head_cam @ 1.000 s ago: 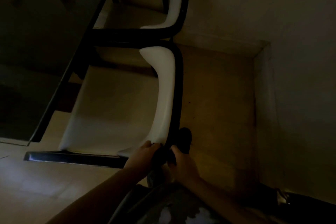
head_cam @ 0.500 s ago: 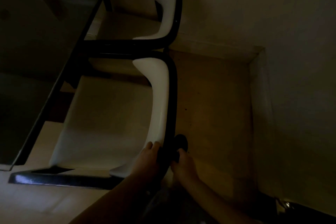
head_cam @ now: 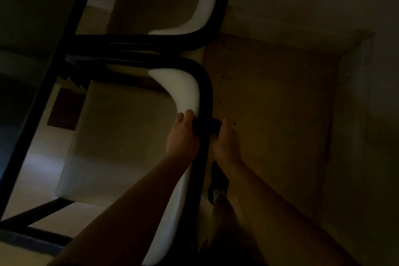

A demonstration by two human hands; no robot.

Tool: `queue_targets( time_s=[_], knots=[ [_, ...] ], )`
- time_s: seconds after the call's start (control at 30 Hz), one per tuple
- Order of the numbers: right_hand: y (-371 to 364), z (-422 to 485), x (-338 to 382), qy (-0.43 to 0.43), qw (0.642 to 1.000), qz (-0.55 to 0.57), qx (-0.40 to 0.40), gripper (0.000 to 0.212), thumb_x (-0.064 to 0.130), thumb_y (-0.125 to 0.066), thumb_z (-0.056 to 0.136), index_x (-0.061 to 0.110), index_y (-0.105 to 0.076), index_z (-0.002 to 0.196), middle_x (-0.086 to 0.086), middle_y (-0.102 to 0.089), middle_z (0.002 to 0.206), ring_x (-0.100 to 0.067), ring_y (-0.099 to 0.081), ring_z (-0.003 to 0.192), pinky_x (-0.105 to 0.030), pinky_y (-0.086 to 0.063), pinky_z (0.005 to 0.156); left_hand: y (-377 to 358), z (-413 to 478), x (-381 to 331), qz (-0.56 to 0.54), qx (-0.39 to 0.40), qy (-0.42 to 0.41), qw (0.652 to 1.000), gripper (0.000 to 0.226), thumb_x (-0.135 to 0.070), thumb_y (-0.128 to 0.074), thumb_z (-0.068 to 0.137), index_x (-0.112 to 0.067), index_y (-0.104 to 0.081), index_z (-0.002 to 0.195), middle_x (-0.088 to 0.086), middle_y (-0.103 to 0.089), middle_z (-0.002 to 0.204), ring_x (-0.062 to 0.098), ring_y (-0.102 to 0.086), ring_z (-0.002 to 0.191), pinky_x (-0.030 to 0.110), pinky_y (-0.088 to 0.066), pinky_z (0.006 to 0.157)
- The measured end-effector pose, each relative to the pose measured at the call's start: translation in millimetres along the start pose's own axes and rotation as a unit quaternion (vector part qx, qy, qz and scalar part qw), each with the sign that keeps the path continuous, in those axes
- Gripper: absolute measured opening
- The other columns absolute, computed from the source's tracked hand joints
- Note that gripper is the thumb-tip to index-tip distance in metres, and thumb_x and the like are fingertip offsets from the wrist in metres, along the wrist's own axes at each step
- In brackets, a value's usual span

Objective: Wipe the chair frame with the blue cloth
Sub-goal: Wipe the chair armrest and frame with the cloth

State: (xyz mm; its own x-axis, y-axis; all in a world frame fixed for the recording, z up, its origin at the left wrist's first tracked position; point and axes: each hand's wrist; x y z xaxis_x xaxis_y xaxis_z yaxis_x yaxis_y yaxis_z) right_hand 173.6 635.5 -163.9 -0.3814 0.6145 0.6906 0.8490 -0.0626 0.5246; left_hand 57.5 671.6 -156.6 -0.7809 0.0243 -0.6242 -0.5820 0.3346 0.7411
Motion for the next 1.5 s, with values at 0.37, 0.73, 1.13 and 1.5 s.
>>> queue_targets(
  time_s=[0.37, 0.73, 1.13, 1.5],
  knots=[
    [25, 145, 77, 0.017, 0.998, -0.038, 0.038, 0.027, 0.027, -0.058, 0.091, 0.01, -0.05, 0.111, -0.011, -0.062, 0.107, -0.03, -0.063, 0.094, -0.046, -0.053, 0.077, 11, 151, -26, -0.024, -0.083, 0.014, 0.996, 0.015, -0.005, -0.052, 0.087, -0.015, -0.042, 0.091, 0.011, -0.052, 0.097, 0.026, -0.053, 0.076, 0.037, -0.045, 0.059],
    [44, 160, 111, 0.031, 0.977, -0.186, 0.098, 0.04, 0.03, -0.059, 0.092, 0.01, -0.048, 0.124, -0.014, -0.06, 0.122, -0.034, -0.06, 0.11, -0.044, -0.051, 0.087, 35, 171, -35, 0.033, -0.014, 0.063, 0.997, 0.013, -0.012, -0.052, 0.088, -0.016, -0.044, 0.098, 0.011, -0.052, 0.103, 0.031, -0.058, 0.085, 0.048, -0.054, 0.072],
    [127, 158, 125, 0.027, 0.992, -0.083, 0.087, 0.058, 0.029, -0.052, 0.098, 0.011, -0.029, 0.148, -0.011, -0.043, 0.148, -0.028, -0.047, 0.131, -0.039, -0.042, 0.105, 73, 196, -88, 0.0, 0.078, -0.096, 0.992, 0.029, -0.021, -0.066, 0.082, -0.019, -0.054, 0.108, 0.003, -0.055, 0.107, 0.021, -0.059, 0.092, 0.039, -0.052, 0.079],
    [105, 313, 165, 0.048, 0.981, -0.166, 0.084, 0.054, 0.035, -0.056, 0.095, 0.015, -0.039, 0.142, -0.007, -0.052, 0.14, -0.025, -0.051, 0.126, -0.044, -0.045, 0.103, 61, 355, -78, 0.063, 0.06, -0.077, 0.993, 0.016, -0.022, -0.049, 0.094, -0.014, -0.047, 0.107, 0.006, -0.05, 0.104, 0.027, -0.056, 0.077, 0.034, -0.037, 0.056]
  ],
)
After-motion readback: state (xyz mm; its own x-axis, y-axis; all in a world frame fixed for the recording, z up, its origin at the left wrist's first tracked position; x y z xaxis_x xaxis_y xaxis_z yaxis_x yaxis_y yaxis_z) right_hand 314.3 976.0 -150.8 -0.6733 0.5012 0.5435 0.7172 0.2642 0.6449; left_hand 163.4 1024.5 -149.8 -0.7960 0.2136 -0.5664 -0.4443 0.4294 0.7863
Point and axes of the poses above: each hand's wrist, its own z-axis towards the middle knuckle, its own y-axis out of the back of the hand, x = y × z
